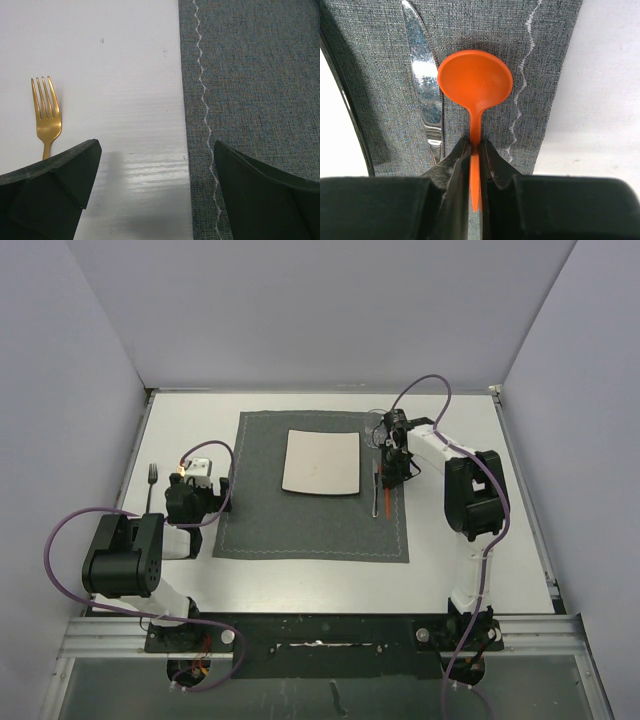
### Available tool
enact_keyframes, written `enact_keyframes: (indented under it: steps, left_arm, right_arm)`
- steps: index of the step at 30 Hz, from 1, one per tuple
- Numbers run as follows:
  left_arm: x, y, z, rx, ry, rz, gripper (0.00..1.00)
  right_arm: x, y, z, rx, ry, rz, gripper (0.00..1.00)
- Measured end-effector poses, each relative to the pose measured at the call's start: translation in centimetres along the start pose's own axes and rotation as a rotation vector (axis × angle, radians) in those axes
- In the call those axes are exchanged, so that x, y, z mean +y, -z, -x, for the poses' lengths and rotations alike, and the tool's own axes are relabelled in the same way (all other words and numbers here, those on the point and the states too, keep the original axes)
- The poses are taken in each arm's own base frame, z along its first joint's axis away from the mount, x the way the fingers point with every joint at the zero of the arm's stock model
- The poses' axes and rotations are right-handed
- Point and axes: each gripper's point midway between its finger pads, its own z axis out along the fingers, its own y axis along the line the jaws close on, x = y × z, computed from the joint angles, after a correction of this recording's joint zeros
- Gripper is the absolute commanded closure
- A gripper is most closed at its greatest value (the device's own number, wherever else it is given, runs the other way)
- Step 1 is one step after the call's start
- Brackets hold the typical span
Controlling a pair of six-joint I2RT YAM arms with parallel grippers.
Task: Set the dinner table for one person
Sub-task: Place the spoon on the napkin.
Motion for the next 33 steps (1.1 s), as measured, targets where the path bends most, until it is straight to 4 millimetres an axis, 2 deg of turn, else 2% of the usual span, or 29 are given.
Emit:
enact_keyframes:
  steps: [3,10,15,25,27,30,33]
  left_arm:
    - [0.0,0.0,0.0,0.000,0.000,0.000,0.02]
    - [0.0,0.0,0.0,0.000,0.000,0.000,0.02]
    - [0.0,0.0,0.0,0.000,0.000,0.000,0.02]
    - [0.0,0.0,0.0,0.000,0.000,0.000,0.02]
    - [0.0,0.0,0.0,0.000,0.000,0.000,0.02]
    - [0.0,0.0,0.0,0.000,0.000,0.000,0.02]
    - [0.0,0.0,0.0,0.000,0.000,0.000,0.02]
  right_arm:
    - [0.0,0.0,0.0,0.000,0.000,0.000,1.00]
    - [0.0,0.0,0.0,-0.001,-0.001,0.000,0.86]
    - [0.0,0.0,0.0,-0.002,-0.006,0.000,0.65]
    - [0.2,0.0,0.1,-0.005,-0.014,0.001,0.44]
    - [0.2,0.0,0.2,-0.008,-0.021,0.001,0.33]
    - [0.1,0.3,0.4,-0.023,-0.030,-0.004,0.09]
    - [-0.4,1.2,0.8,-0.048,-0.029,-0.025,0.03]
